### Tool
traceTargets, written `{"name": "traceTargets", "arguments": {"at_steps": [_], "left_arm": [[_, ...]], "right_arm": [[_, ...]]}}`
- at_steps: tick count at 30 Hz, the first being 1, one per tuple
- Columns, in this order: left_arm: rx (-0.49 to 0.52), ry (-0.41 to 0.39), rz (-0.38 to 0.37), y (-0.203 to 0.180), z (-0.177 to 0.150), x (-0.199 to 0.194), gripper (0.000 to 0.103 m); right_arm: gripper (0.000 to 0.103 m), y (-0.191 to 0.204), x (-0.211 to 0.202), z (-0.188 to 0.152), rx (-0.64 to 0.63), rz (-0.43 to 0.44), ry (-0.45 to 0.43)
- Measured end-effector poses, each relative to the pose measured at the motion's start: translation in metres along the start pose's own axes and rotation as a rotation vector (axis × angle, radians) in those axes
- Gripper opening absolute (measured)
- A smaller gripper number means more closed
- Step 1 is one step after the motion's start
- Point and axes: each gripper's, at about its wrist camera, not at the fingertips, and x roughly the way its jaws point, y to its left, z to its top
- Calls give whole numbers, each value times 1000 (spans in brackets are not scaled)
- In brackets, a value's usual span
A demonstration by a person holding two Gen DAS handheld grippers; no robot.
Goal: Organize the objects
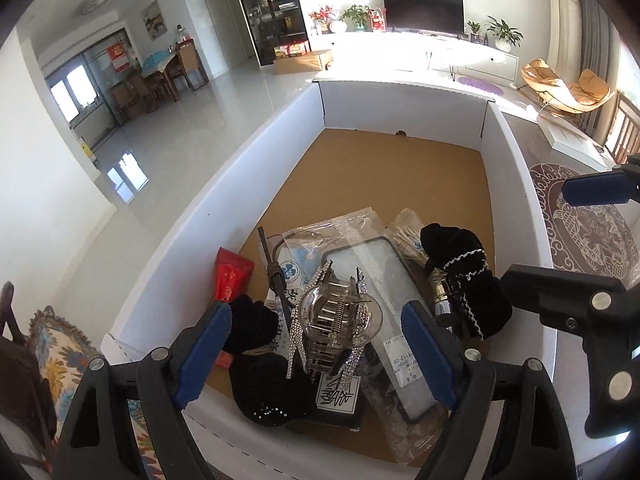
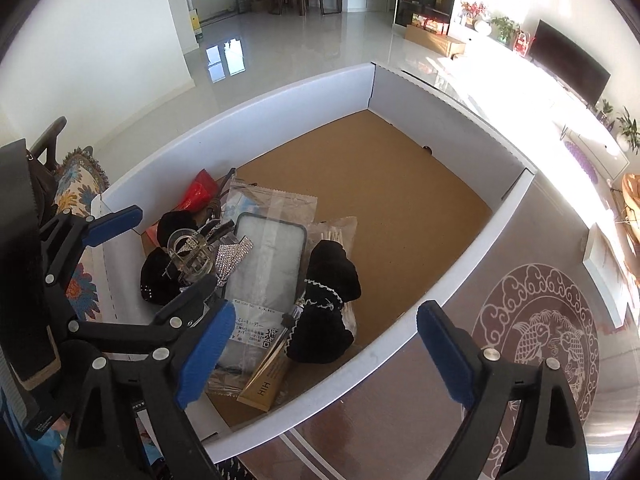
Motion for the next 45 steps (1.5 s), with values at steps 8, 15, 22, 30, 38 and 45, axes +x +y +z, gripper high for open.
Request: {"name": "traceTargets", "arguments": {"at_steps": [8,15,22,30,38,45], "left_arm": [[-21,-3,34,9,-2,-8,87],[-71,44,3,18,-1,-2,87],[-136,80,-25,28,-3,4,87],[-202,104,-35,43,-3,3,87],[-246,149,1,58,3,6,87],[-263,189,18,67,1,16,87]], "right_arm": [[93,4,2,4,-1,3,12],[93,-2,4,5,42,4,23],[93,-5,12,5,95,7,56],[98,-12,16,5,221,50,71],[99,-4,13,15,256,39,52],[103,14,12,22,179,-31,25]]}}
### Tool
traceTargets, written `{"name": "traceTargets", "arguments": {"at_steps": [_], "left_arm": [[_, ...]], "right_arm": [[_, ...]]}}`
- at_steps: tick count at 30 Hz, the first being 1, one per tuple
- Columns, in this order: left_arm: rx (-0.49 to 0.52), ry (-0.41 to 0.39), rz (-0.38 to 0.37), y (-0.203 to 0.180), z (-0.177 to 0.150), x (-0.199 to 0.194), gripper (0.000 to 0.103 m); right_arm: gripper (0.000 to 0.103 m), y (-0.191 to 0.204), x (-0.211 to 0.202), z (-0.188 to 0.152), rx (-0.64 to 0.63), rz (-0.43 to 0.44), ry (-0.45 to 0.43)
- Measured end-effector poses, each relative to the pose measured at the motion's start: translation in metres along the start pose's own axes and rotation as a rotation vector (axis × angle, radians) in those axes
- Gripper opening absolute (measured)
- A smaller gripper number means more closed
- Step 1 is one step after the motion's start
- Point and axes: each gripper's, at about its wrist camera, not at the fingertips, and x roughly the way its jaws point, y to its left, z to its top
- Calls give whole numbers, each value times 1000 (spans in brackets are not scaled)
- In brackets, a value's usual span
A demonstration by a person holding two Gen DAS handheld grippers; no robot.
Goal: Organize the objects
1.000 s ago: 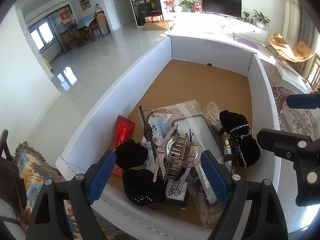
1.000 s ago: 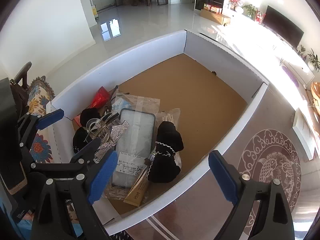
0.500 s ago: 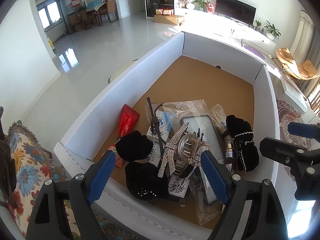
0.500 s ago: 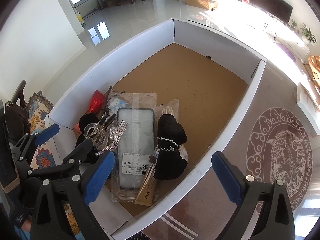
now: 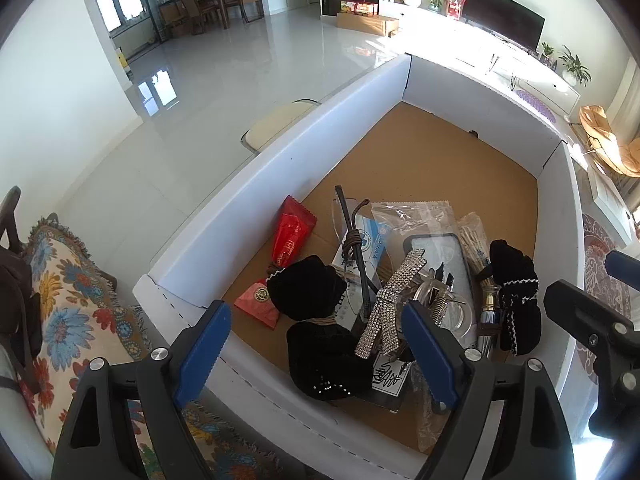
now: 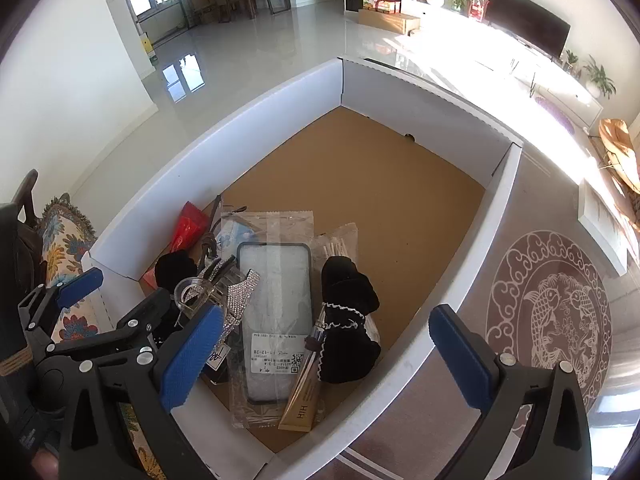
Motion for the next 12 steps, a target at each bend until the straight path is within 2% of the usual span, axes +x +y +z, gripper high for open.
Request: {"name": "traceTargets", "arguments": {"at_steps": [5,7,10,12], "left_arm": [[13,6,5,3,0,6,87],[11,-2,-16,4,1,6,87],[11,-89,6,2,-3,-6,87],[30,-109,19,-6,-4,-12,87]], "right_arm": [[103,3,3,1,-6,-9,-8],[103,3,5,2,-5,-18,-10],[103,0,5,3,1,-24,-20],[103,-8,0,0,21,-21,-43]]}}
